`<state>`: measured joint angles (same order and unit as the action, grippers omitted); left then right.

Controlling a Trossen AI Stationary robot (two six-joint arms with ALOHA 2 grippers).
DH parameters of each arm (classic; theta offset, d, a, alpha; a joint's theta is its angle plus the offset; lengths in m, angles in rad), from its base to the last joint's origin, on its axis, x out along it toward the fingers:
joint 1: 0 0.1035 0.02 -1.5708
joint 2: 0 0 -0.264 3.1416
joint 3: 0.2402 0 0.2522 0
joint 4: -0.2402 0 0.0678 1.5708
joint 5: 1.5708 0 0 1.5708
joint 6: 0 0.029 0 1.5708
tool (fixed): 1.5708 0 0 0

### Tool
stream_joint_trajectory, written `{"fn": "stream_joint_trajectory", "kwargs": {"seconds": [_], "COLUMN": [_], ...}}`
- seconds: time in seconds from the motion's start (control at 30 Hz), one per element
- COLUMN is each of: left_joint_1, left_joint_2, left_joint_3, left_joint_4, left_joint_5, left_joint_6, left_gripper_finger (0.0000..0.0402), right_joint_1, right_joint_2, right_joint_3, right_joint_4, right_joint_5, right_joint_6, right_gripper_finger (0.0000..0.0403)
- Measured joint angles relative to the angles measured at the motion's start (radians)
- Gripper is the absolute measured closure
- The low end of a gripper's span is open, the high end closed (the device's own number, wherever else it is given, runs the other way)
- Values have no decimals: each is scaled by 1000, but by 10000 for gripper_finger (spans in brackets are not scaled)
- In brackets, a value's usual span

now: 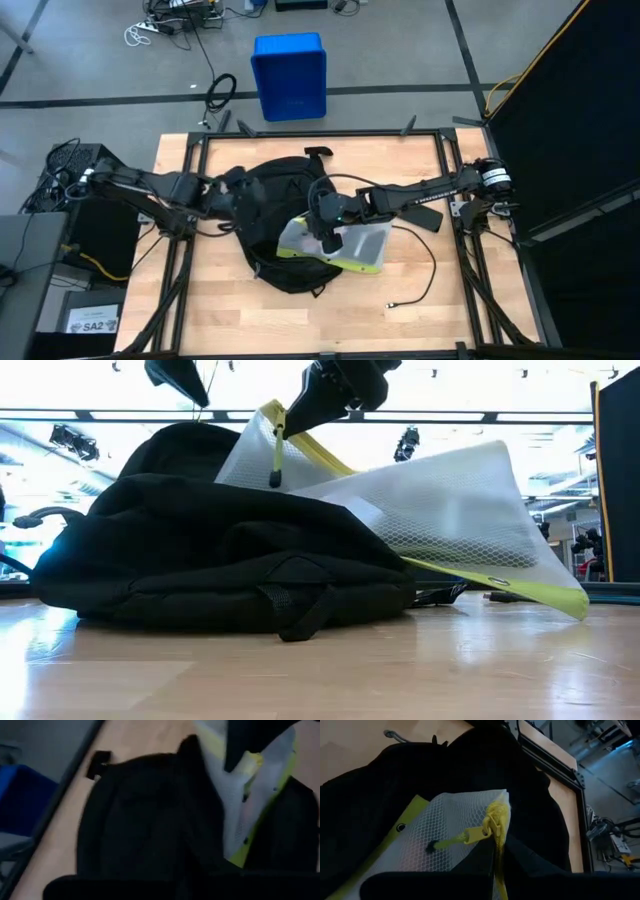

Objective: Unpack backpack
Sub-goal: Put the white zip bag into the black backpack

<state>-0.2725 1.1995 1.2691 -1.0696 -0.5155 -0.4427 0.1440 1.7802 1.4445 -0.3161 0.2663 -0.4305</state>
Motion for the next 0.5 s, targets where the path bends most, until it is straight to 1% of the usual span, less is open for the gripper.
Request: {"fn": "stream_joint_trajectory", "kwargs": {"seconds": [0.13,0.23,0.3,0.37,0.5], "left_joint_1": [-127,-225,-279,-309,-335], "left_joint_2": [-61,-125,-158,-168,-172], "left_joint_3": [-65,-178,-270,-352,-447], "left_joint_4": [20,102,189,257,292], "left_joint_5": [-128,-192,-212,-228,-231], "left_joint_6": [-99,-203,-274,-329,-383], "left_gripper_finger": [402,402,402,401,389], "right_joint_1": [1,9,14,16,22], "right_joint_2": [0,0,0,0,0], "right_joint_3": [0,0,0,0,0], "right_joint_4": [-2,-3,-6,-8,-14], "right_joint_5": [0,0,0,0,1], "right_joint_6": [13,13,13,13,14], "right_gripper_finger": [403,403,403,403,403]}}
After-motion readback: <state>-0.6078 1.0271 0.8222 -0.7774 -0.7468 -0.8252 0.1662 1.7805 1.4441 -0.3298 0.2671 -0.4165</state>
